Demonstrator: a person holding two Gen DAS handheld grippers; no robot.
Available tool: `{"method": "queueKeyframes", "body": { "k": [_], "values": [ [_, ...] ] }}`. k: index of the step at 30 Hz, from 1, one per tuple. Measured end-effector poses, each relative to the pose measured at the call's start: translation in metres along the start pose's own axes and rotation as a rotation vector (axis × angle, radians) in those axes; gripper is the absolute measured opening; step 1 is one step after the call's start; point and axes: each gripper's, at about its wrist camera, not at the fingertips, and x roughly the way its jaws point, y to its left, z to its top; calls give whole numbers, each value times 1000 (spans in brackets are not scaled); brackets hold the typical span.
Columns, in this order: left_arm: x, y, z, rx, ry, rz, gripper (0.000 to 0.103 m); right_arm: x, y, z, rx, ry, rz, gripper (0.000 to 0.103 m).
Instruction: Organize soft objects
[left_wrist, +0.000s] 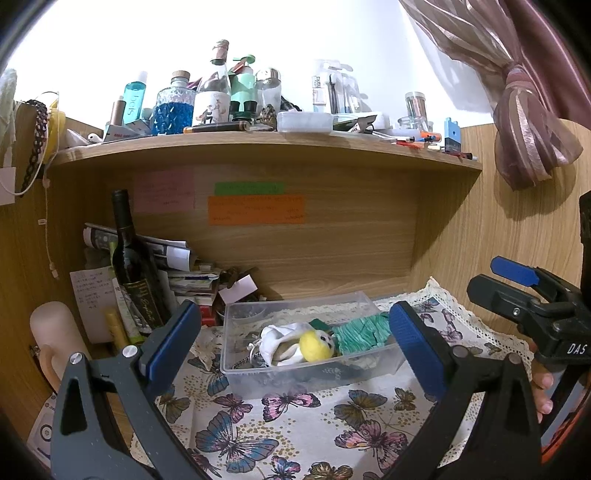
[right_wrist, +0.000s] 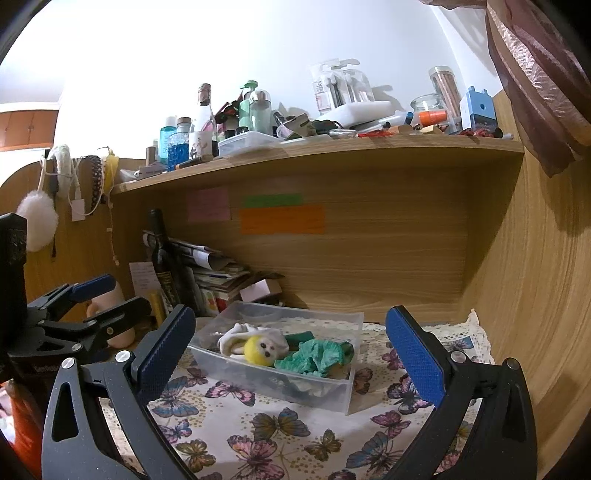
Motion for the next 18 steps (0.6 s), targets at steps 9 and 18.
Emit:
{"method": "queueKeyframes", "body": {
  "k": [9,18],
  "values": [
    [2,2,-2,0,6,-23,103,1,-1,-1,2,3,1,103],
    [6,5,-3,-25,31,-66,103,2,-1,-2,4,7,2,103]
  ]
}}
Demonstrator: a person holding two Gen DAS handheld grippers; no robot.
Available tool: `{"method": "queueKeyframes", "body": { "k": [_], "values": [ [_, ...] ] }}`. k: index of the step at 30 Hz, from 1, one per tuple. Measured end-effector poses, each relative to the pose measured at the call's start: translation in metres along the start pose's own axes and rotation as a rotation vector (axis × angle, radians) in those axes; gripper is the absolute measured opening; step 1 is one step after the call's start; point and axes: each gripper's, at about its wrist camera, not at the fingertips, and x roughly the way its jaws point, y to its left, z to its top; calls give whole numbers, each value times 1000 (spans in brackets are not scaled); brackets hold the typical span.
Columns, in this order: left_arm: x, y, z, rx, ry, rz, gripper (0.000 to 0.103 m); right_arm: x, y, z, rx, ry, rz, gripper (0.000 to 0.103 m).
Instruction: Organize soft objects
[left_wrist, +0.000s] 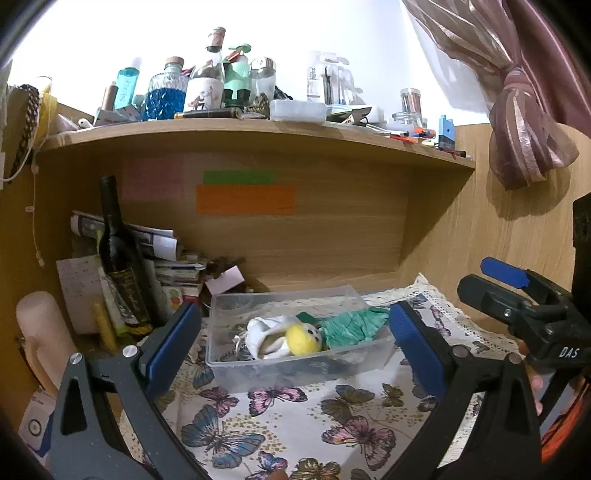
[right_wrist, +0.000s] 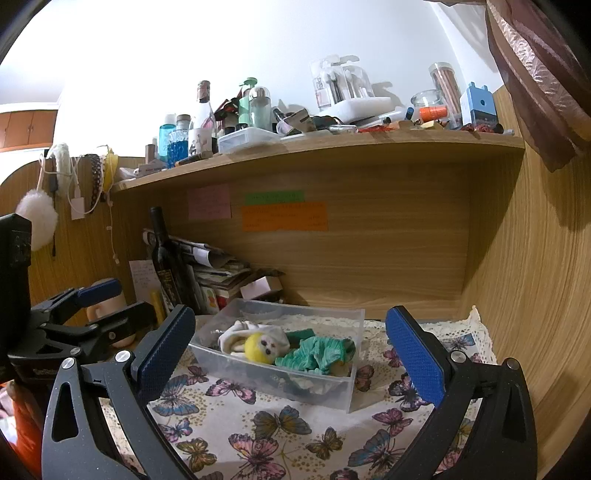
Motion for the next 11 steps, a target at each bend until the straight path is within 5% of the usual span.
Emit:
{"method": "queueKeyframes", "body": {
  "k": [11],
  "values": [
    [1,0,-2,15,0,0,103,5,2,-3,4,21,1,103]
  ]
}}
